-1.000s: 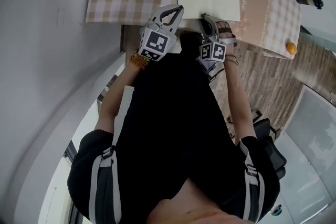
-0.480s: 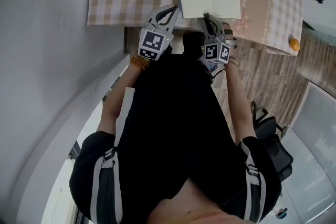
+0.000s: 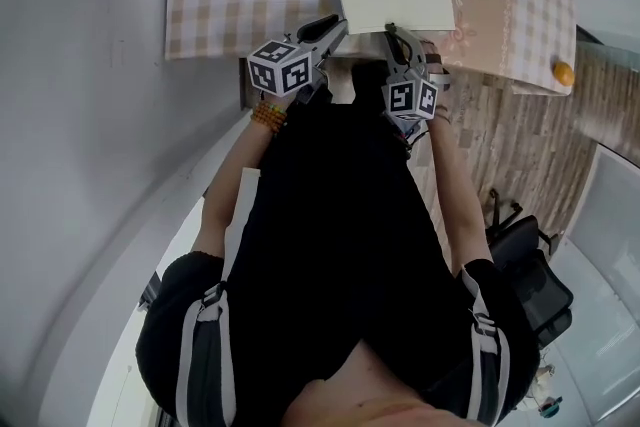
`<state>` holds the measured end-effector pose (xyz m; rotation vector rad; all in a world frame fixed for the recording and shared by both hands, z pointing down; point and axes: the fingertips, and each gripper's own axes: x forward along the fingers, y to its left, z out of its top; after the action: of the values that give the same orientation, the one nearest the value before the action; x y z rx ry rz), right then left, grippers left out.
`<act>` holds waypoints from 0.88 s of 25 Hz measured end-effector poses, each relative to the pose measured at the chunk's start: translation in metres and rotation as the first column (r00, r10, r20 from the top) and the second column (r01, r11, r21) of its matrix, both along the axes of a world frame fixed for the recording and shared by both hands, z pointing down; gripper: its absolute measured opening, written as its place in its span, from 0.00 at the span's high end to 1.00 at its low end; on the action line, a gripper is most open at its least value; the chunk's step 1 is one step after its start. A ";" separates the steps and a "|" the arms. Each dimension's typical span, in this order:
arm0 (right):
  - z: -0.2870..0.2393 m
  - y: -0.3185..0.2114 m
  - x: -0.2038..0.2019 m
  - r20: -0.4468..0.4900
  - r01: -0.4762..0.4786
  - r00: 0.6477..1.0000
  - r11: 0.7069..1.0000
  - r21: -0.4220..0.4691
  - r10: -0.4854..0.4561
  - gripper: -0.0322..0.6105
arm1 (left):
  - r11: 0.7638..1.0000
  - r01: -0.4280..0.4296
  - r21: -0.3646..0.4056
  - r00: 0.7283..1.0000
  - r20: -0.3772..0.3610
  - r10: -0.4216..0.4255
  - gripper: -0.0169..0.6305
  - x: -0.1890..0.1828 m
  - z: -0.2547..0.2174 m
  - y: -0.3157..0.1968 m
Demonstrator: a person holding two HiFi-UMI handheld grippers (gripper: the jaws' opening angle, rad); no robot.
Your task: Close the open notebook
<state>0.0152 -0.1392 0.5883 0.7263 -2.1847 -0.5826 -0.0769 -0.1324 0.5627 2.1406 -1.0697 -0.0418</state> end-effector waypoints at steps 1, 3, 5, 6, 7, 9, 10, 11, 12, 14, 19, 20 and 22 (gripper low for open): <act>0.000 0.003 0.001 -0.001 -0.002 1.000 1.000 0.000 0.002 0.90 | 0.999 0.001 -0.051 0.997 -0.073 -0.005 0.74 -0.002 0.004 0.003; 0.000 0.007 0.003 -0.001 0.000 1.000 1.000 -0.001 0.000 0.90 | 0.993 0.004 -0.121 0.983 -0.183 -0.027 0.66 -0.006 0.008 0.006; -0.001 0.005 0.002 -0.002 0.001 1.000 1.000 0.003 -0.001 0.90 | 0.989 -0.007 -0.145 0.973 -0.230 -0.027 0.66 -0.004 0.007 0.004; 0.000 0.005 0.001 -0.003 0.002 1.000 1.000 0.004 -0.002 0.90 | 0.988 -0.023 -0.150 0.972 -0.233 -0.013 0.66 0.000 0.007 0.004; 0.001 0.006 0.000 -0.005 0.006 1.000 1.000 0.003 -0.005 0.90 | 0.987 -0.045 -0.155 0.973 -0.229 0.008 0.66 0.005 0.007 0.005; 0.003 0.009 -0.001 -0.015 0.017 1.000 1.000 0.004 -0.017 0.90 | 0.983 -0.091 -0.161 0.974 -0.218 0.055 0.66 0.018 0.008 0.008; 0.004 0.009 0.000 -0.022 0.021 1.000 1.000 0.007 -0.021 0.90 | 0.982 -0.107 -0.158 0.974 -0.212 0.073 0.66 0.025 0.007 0.007; 0.003 0.009 0.001 -0.027 0.023 0.999 1.000 0.012 -0.023 0.90 | 0.982 -0.115 -0.151 0.975 -0.206 0.083 0.66 0.030 0.005 0.006; 0.003 0.009 0.001 -0.031 0.023 0.999 1.000 0.016 -0.023 0.90 | 0.982 -0.116 -0.146 0.976 -0.202 0.085 0.76 0.032 0.003 0.004; 0.003 0.008 0.001 -0.032 0.021 0.999 1.000 0.020 -0.021 0.90 | 0.981 -0.114 -0.155 0.973 -0.215 0.079 0.86 0.034 -0.001 0.001; 0.000 0.013 -0.011 -0.038 0.081 0.996 0.997 -0.006 -0.081 0.80 | 0.977 -0.098 -0.191 0.975 -0.215 0.056 0.91 0.030 0.003 -0.001; -0.003 0.015 -0.017 -0.043 0.108 0.993 0.994 -0.004 -0.108 0.76 | 0.976 -0.097 -0.194 0.973 -0.224 0.052 0.91 0.031 0.003 -0.001; -0.009 0.019 -0.031 -0.061 0.160 0.985 0.987 0.012 -0.159 0.71 | 0.976 -0.095 -0.194 0.971 -0.234 0.048 0.91 0.032 0.000 -0.002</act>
<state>-0.0157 -0.1202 0.5797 0.5390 -2.1968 -0.6965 -0.0451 -0.1348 0.5627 1.9340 -0.8246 -0.1351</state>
